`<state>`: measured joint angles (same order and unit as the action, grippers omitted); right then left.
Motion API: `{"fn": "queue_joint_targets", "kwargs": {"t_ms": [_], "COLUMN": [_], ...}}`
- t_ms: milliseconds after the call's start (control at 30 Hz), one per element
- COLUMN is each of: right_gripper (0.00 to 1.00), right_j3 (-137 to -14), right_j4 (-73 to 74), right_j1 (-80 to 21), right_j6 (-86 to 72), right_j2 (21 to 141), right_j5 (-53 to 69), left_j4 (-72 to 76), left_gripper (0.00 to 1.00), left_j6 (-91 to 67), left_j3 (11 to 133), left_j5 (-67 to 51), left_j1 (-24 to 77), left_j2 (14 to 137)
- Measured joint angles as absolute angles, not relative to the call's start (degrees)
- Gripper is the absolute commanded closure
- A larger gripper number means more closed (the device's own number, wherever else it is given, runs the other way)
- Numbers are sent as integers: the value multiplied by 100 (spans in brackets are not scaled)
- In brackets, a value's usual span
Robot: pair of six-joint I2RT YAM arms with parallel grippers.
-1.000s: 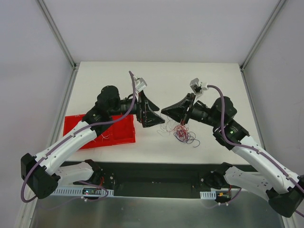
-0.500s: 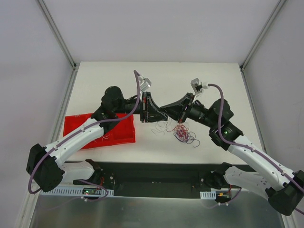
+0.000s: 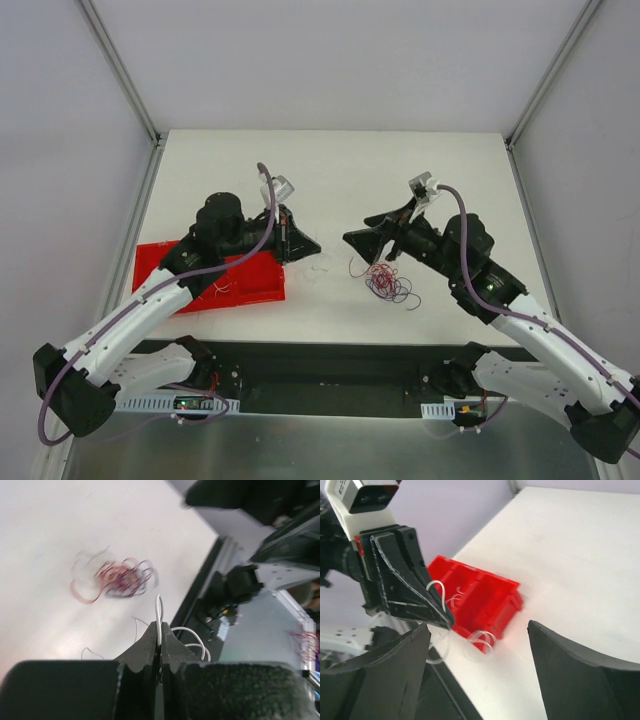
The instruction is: Untangle the cables
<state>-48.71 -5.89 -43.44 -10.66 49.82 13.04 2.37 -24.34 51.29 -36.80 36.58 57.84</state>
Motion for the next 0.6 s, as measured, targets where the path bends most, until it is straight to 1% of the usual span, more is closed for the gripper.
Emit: {"fn": "queue_joint_targets", "kwargs": {"t_ms": [133,267,400,467,600], "right_gripper": [17,17,17,17,17], "right_j3": [-4871,-4803,-4604,-4523,-4405], "right_j4": [-8,250,399,464,552], "right_j1": [-4309,-4178,-4056,-4023,-3992], "right_j6": [-574,-316,-255,-250,-257], "right_j2": [4654,4532,4582,4670,4766], "right_j5": [672,226,121,139,200], "left_j4": [-1188,-2613,-3391,-3656,-3981], "left_gripper": [100,100,100,100,100], "left_j6": [-2064,-1774,-1496,-1356,-1177], "left_j3": [5199,5540,5784,5946,6442], "left_j5": [-2735,-1564,-757,-539,-56], "left_j1": [3354,2963,2556,2309,1671], "left_j2": [5417,5264,5039,4984,5153]}}
